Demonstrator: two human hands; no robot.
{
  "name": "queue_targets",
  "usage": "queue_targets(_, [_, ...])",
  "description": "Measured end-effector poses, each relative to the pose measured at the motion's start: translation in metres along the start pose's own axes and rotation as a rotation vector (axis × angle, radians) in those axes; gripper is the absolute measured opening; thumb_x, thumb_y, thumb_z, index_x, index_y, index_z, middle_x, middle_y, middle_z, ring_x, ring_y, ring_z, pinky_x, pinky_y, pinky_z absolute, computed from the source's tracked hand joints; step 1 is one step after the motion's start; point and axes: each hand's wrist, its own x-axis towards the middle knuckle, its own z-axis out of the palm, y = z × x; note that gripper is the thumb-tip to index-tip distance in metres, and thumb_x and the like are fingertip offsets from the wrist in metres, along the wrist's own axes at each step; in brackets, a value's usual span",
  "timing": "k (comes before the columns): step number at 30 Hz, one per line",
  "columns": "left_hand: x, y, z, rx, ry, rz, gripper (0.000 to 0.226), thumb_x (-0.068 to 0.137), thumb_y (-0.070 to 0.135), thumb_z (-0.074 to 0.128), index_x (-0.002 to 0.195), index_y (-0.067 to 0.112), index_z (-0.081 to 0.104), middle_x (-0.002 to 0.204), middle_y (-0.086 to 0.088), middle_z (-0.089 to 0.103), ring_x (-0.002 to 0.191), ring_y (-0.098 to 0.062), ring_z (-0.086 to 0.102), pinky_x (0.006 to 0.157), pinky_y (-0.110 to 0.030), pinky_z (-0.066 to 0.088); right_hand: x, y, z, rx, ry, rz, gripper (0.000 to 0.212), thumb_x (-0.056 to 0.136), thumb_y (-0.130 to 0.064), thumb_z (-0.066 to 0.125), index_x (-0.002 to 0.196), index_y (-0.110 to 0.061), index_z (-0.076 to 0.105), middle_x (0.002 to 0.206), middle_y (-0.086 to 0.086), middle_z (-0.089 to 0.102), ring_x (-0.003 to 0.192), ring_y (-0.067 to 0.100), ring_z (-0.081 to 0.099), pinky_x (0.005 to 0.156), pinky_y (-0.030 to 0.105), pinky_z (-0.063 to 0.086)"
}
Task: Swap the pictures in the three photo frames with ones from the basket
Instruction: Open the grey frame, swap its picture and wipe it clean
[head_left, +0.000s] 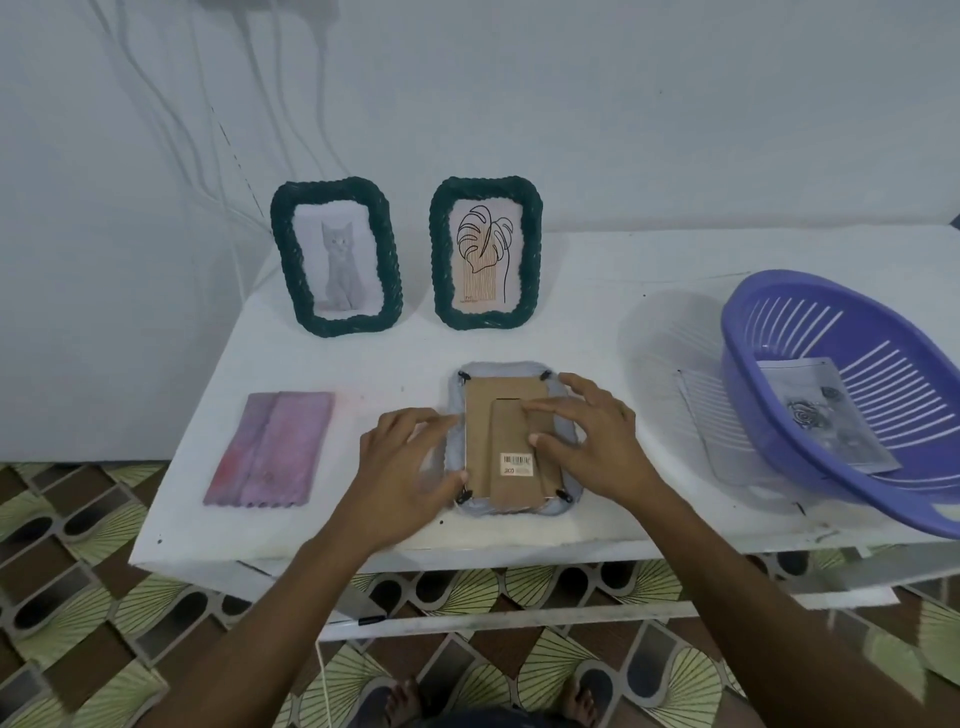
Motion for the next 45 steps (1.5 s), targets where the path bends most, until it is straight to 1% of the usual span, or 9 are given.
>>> queue_targets(4, [0.034, -0.004, -0.009, -0.119, 0.009, -0.079, 0.063, 0.083, 0.053, 0.051, 0.139, 0.026, 0.047, 0.137, 0.008, 0.046, 0.129, -0.011, 0.032, 0.107, -0.032, 0.025, 0.018, 0.008, -0.007, 0.077, 0.069, 0.046, 0.031, 0.087, -0.04, 0.064, 0.118, -0.043, 0.062, 0.133, -0.007, 0.055, 0.122, 0.013, 0.049, 0.107, 0.048, 0.035])
queue_targets(7, [0.069, -0.006, -0.007, -0.243, 0.014, -0.162, 0.051, 0.09, 0.029, 0.061, 0.139, 0.022, 0.048, 0.139, 0.003, 0.051, 0.132, -0.016, 0.037, 0.113, -0.04, 0.029, 0.04, 0.01, -0.016, 0.177, 0.082, 0.082, 0.029, 0.088, -0.025, 0.066, 0.114, -0.037, 0.064, 0.117, -0.01, 0.066, 0.108, 0.01, 0.058, 0.103, 0.044, 0.043])
queue_targets(10, [0.091, -0.009, 0.0, -0.198, 0.032, -0.15, 0.041, 0.092, 0.025, 0.061, 0.132, 0.021, 0.055, 0.128, 0.003, 0.06, 0.124, -0.019, 0.045, 0.11, -0.041, 0.033, 0.056, 0.012, -0.02, 0.244, 0.032, 0.128, 0.031, 0.085, -0.02, 0.07, 0.113, -0.033, 0.066, 0.102, -0.012, 0.071, 0.1, 0.005, 0.063, 0.1, 0.038, 0.048])
queue_targets(17, [0.099, -0.01, 0.003, -0.244, 0.133, -0.086, 0.027, 0.086, 0.016, 0.068, 0.113, 0.019, 0.065, 0.089, 0.014, 0.059, 0.101, -0.019, 0.056, 0.093, -0.052, 0.045, 0.064, 0.018, -0.012, 0.253, 0.065, 0.151, 0.031, 0.081, -0.025, 0.073, 0.106, -0.042, 0.067, 0.093, -0.019, 0.071, 0.095, 0.001, 0.064, 0.1, 0.042, 0.046])
queue_targets(20, [0.102, -0.011, 0.004, -0.294, 0.146, -0.094, 0.028, 0.084, 0.013, 0.069, 0.111, 0.021, 0.065, 0.085, 0.018, 0.057, 0.094, -0.018, 0.056, 0.084, -0.052, 0.051, 0.066, 0.017, -0.009, 0.252, 0.092, 0.167, 0.031, 0.078, -0.029, 0.074, 0.102, -0.046, 0.065, 0.088, -0.019, 0.071, 0.091, 0.0, 0.065, 0.094, 0.044, 0.049])
queue_targets(26, [0.11, -0.009, 0.006, -0.279, 0.203, -0.109, 0.029, 0.082, 0.015, 0.072, 0.109, 0.022, 0.066, 0.081, 0.005, 0.065, 0.089, -0.014, 0.055, 0.085, -0.034, 0.048, 0.069, 0.012, -0.007, 0.226, 0.128, 0.201, 0.03, 0.074, -0.037, 0.071, 0.094, -0.056, 0.06, 0.08, -0.025, 0.069, 0.09, -0.001, 0.065, 0.098, 0.05, 0.044])
queue_targets(34, [0.11, -0.01, 0.009, -0.279, 0.229, -0.108, 0.028, 0.081, 0.016, 0.072, 0.108, 0.024, 0.067, 0.074, 0.014, 0.06, 0.086, -0.012, 0.054, 0.085, -0.034, 0.047, 0.07, 0.006, -0.002, 0.179, 0.21, 0.177, 0.021, 0.074, -0.035, 0.067, 0.094, -0.043, 0.065, 0.074, -0.026, 0.067, 0.089, 0.004, 0.065, 0.096, 0.051, 0.042])
queue_targets(40, [0.108, -0.011, 0.011, -0.28, 0.225, -0.127, 0.032, 0.083, 0.019, 0.07, 0.114, 0.023, 0.064, 0.081, 0.012, 0.063, 0.09, -0.013, 0.055, 0.09, -0.039, 0.048, 0.067, 0.007, -0.003, 0.157, 0.193, 0.143, 0.022, 0.082, -0.036, 0.066, 0.102, -0.043, 0.062, 0.085, -0.021, 0.069, 0.102, 0.009, 0.059, 0.099, 0.051, 0.037])
queue_targets(45, [0.089, -0.01, 0.005, -0.321, 0.152, -0.177, 0.04, 0.088, 0.024, 0.064, 0.127, 0.022, 0.055, 0.118, 0.005, 0.055, 0.104, -0.009, 0.052, 0.095, -0.027, 0.044, 0.051, 0.013, -0.011, 0.163, 0.119, 0.107, 0.026, 0.088, -0.029, 0.064, 0.111, -0.041, 0.06, 0.115, -0.019, 0.06, 0.118, 0.012, 0.045, 0.106, 0.048, 0.033])
